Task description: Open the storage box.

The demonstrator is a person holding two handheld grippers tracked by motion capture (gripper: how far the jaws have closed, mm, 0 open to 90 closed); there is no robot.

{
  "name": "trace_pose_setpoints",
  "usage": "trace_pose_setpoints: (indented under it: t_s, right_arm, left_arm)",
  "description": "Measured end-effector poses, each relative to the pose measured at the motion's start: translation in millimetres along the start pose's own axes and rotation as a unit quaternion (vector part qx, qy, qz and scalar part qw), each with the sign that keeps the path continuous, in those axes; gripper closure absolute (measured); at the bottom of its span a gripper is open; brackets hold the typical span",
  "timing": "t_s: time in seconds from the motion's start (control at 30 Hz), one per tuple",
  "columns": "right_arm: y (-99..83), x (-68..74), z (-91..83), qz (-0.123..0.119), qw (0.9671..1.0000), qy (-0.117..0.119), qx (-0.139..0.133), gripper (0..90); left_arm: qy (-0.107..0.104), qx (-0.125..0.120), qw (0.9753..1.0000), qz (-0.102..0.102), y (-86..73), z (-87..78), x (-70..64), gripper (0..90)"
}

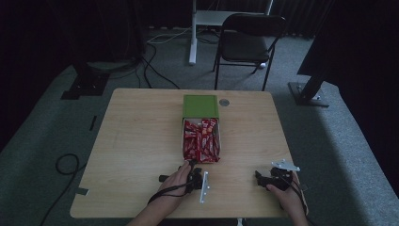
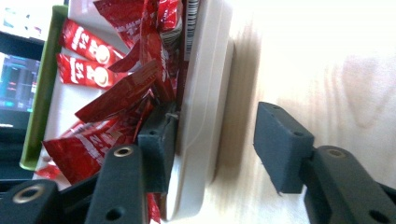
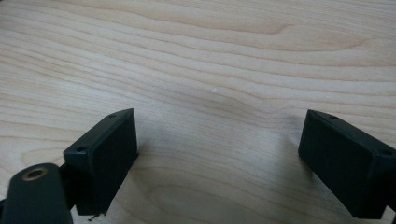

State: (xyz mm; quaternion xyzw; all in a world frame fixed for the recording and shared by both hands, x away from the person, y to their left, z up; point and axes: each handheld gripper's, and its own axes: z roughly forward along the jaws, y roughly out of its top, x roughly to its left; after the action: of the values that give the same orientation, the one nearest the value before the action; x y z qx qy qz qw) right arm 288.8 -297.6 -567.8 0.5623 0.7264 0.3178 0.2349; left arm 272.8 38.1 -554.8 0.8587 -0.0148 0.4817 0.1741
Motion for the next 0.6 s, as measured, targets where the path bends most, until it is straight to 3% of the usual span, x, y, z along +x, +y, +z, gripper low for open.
trace_pose_setpoints:
  t_s: [0.13, 0.33, 0.47, 0.6]
  right_arm:
    - [0.0, 0.0, 0.0, 0.0, 1.0, 0.0, 0.0, 10.9]
    - [0.0, 0.0, 0.0, 0.0, 1.0, 0.0, 0.0, 10.9]
    - [0.0, 0.0, 0.0, 0.0, 1.0, 0.0, 0.0, 10.9]
    - [0.0, -0.1, 0.1, 0.0, 1.0, 0.0, 0.0, 10.9]
  left_arm:
    - [-0.013, -0.007, 0.9997, -0.017, -3.5, -5.4, 1.4, 48.2]
    - [-0.014, -0.008, 0.9997, -0.019, -2.8, -3.5, 1.8, 47.5]
    - [-0.034, -0.021, 0.9987, -0.031, -3.3, -5.7, 2.7, 41.1]
    - [-0.057, -0.027, 0.9977, -0.026, -5.4, -7.4, 2.6, 29.1]
